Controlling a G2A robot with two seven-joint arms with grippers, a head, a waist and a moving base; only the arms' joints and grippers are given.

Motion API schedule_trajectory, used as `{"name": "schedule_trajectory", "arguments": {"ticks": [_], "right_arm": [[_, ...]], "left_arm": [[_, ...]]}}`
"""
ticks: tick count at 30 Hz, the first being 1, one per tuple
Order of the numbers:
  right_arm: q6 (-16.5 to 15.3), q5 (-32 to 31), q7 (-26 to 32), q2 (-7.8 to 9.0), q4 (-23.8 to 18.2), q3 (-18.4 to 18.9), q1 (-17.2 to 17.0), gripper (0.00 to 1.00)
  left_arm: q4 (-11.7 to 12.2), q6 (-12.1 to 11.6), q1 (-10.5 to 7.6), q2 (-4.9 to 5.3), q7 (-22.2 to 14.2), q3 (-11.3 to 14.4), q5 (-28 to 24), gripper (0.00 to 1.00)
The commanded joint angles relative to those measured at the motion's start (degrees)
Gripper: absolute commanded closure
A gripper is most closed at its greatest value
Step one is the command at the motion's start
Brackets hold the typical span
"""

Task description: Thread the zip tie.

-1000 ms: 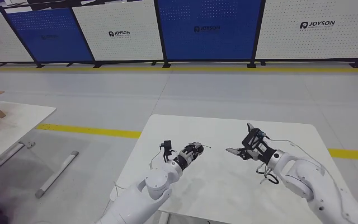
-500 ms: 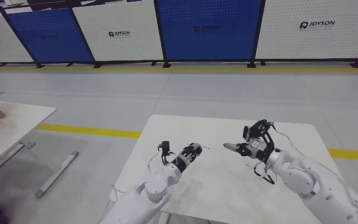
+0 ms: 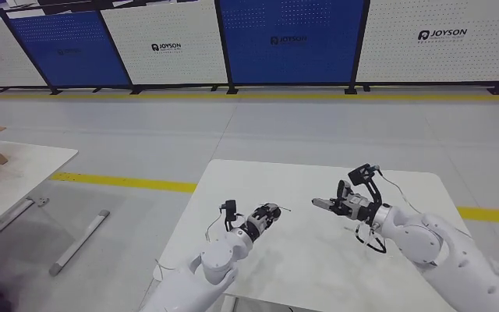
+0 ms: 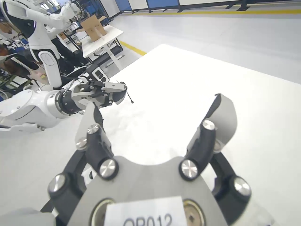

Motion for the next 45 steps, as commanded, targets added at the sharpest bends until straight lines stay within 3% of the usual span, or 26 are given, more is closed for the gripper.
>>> {"name": "schedule_trajectory", "arguments": {"ticks": [1, 4, 8, 17, 20, 23, 27, 30, 32, 42, 44, 45], "right_arm": [[-0.4, -4.9, 1.6, -0.23, -0.9, -0.5, 0.0, 0.00], [-0.6, -10.9, 3.4, -0.67, -2.7, -2.1, 0.3, 0.00], [-0.6, -14.5, 2.9, -0.93, -3.0, -3.3, 0.9, 0.00], [-0.6, -14.4, 1.5, -0.97, -2.8, -3.3, 0.8, 0.00], [-0.2, -12.1, 0.9, -1.05, -2.6, -2.3, -0.2, 0.00], [-0.6, -5.6, 0.4, -1.06, -1.7, 0.0, -1.4, 0.00], [-0.6, 1.0, 3.2, -0.98, -0.4, 2.0, -2.1, 0.00], [-0.6, 6.3, 6.2, -1.16, 0.5, 3.0, -2.4, 0.00], [-0.6, 9.7, 9.0, -1.45, 1.3, 3.3, -2.3, 0.00], [-0.6, 10.5, 9.7, -1.56, 1.7, 3.4, -2.2, 0.00], [-0.6, 11.4, 9.5, -1.65, 1.4, 3.6, -2.9, 0.00], [-0.6, 13.0, 10.0, -1.75, 1.6, 3.9, -3.5, 0.00]], "left_arm": [[-0.2, 4.0, -0.65, -0.06, -1.8, -1.0, -4.1, 1.00], [-0.2, 7.1, -1.25, -0.13, -3.3, -2.0, -7.4, 1.00], [-0.5, 10.1, -1.81, -0.24, -4.0, -3.5, -11.2, 1.00], [-0.7, 9.9, -1.86, -0.31, -3.3, -3.8, -11.6, 1.00], [-0.7, 5.2, -1.19, -0.33, -2.1, -2.9, -6.2, 1.00], [0.2, 0.3, -0.43, -0.43, -2.2, -2.0, -1.8, 1.00], [2.2, -6.8, 0.09, -0.36, -4.1, -1.2, 4.9, 1.00], [4.2, -13.5, 0.48, -0.05, -7.3, -1.0, 11.5, 1.00], [5.4, -16.3, 0.73, 0.02, -7.4, -1.4, 13.5, 1.00], [5.4, -16.3, 0.73, 0.02, -7.4, -1.4, 13.5, 1.00], [5.1, -18.3, 0.88, 0.00, -7.7, -1.3, 14.4, 1.00], [5.2, -20.9, 1.14, 0.00, -8.3, -1.4, 15.0, 1.00]]}}
